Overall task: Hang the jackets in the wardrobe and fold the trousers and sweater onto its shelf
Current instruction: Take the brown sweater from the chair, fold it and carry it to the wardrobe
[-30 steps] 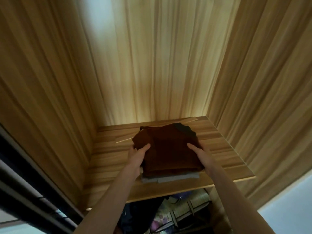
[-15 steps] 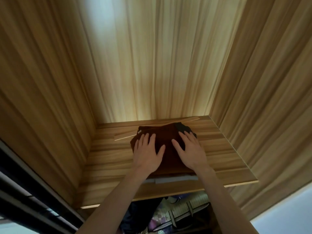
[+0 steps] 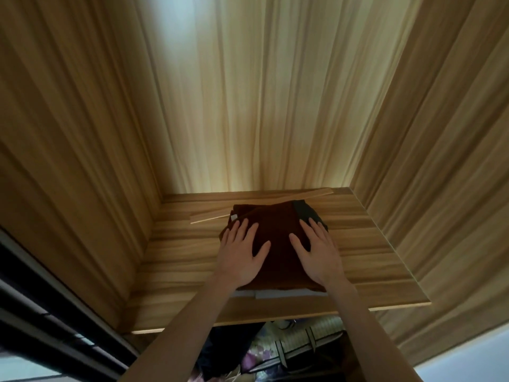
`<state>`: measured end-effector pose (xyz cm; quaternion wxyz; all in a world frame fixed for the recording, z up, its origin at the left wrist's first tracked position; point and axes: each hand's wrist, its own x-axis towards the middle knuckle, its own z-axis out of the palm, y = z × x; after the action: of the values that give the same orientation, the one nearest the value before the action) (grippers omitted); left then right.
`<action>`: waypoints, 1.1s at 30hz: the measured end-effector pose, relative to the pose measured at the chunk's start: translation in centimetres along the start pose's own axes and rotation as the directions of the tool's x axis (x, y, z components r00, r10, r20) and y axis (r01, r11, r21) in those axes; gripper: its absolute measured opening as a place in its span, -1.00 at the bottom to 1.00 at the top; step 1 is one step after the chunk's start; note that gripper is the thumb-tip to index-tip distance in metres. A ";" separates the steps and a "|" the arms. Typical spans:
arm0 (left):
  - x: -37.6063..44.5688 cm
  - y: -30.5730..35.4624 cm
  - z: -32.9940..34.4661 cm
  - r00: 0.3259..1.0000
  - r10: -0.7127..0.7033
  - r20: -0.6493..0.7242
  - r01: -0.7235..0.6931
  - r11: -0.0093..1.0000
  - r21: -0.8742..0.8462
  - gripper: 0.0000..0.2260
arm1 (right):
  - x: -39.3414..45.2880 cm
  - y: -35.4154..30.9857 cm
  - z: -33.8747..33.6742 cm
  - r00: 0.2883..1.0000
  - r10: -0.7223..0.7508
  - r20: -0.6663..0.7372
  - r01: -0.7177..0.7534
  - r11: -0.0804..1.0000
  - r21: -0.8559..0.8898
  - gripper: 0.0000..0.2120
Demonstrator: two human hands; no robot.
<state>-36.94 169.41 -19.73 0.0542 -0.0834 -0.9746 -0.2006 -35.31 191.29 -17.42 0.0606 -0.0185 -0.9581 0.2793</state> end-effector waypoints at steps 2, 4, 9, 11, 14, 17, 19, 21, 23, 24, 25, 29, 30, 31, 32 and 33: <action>-0.5 0.3 -0.9 1.000 0.007 0.006 -0.007 1.000 -0.011 -0.30 | -0.3 -0.5 -0.1 0.998 -0.017 -0.054 0.016 1.000 -0.013 -0.33; -1.6 0.4 -1.9 1.000 0.017 -0.021 -0.017 0.999 -0.032 -0.33 | -0.9 -1.7 -0.1 0.989 -0.062 -0.137 0.058 0.998 -0.031 -0.33; -5.3 -1.1 -5.6 0.984 0.060 -0.170 -0.064 0.998 -0.019 -0.35 | -3.4 -6.1 0.7 0.946 -0.190 -0.264 0.173 0.981 -0.088 -0.36; -7.0 -2.6 -7.9 0.968 0.090 -0.235 -0.093 0.996 -0.003 -0.38 | -4.5 -8.4 1.2 0.947 -0.206 -0.246 0.197 0.978 -0.061 -0.35; -10.0 -5.1 -12.3 0.896 0.168 -0.411 -0.162 0.986 0.050 -0.48 | -6.4 -12.3 1.8 0.944 -0.239 -0.226 0.242 0.970 -0.015 -0.36; -13.2 -7.7 -16.9 0.737 0.311 -0.601 -0.324 0.942 0.090 -0.60 | -8.4 -17.2 2.4 0.922 -0.292 -0.254 0.305 0.952 0.014 -0.38; -15.5 -9.7 -19.7 0.574 0.408 -0.710 -0.392 0.898 0.200 -0.65 | -9.9 -20.8 2.6 0.904 -0.326 -0.276 0.345 0.938 0.023 -0.38; -17.5 -11.5 -22.0 0.432 0.424 -0.796 -0.383 0.885 0.263 -0.66 | -11.6 -24.5 2.8 0.878 -0.368 -0.307 0.388 0.922 0.005 -0.36; -19.3 -12.5 -23.5 0.361 0.436 -0.824 -0.411 0.868 0.279 -0.62 | -13.4 -27.9 2.8 0.847 -0.403 -0.346 0.428 0.904 -0.004 -0.36; -20.3 -12.7 -24.0 0.336 0.465 -0.819 -0.430 0.849 0.306 -0.61 | -14.4 -29.4 2.7 0.832 -0.417 -0.366 0.446 0.895 -0.006 -0.37; -21.2 -12.8 -24.3 0.305 0.492 -0.815 -0.444 0.831 0.336 -0.60 | -15.3 -30.8 2.7 0.819 -0.429 -0.380 0.461 0.888 -0.010 -0.38; -23.9 -14.2 -27.0 0.265 0.465 -0.845 -0.480 0.824 0.303 -0.56 | -18.8 -35.2 2.6 0.778 -0.427 -0.460 0.478 0.878 -0.007 -0.41; -24.3 -14.9 -28.0 0.283 0.449 -0.847 -0.462 0.838 0.290 -0.55 | -19.7 -36.1 2.6 0.762 -0.416 -0.496 0.480 0.877 0.003 -0.42; -24.6 -15.8 -29.0 0.300 0.433 -0.850 -0.438 0.854 0.280 -0.54 | -20.5 -37.1 2.5 0.739 -0.409 -0.536 0.489 0.872 0.008 -0.43; -24.9 -16.9 -30.0 0.319 0.417 -0.851 -0.412 0.870 0.271 -0.54 | -21.3 -38.3 2.5 0.704 -0.412 -0.578 0.505 0.863 0.000 -0.43; -25.1 -18.0 -31.0 0.335 0.400 -0.853 -0.383 0.885 0.265 -0.54 | -22.1 -39.5 2.5 0.659 -0.430 -0.617 0.529 0.848 -0.026 -0.43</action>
<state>-13.45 137.14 -1.75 0.6043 -0.1960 -0.7493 -0.1868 -13.78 155.07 -0.62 0.4341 0.1523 -0.8333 0.3065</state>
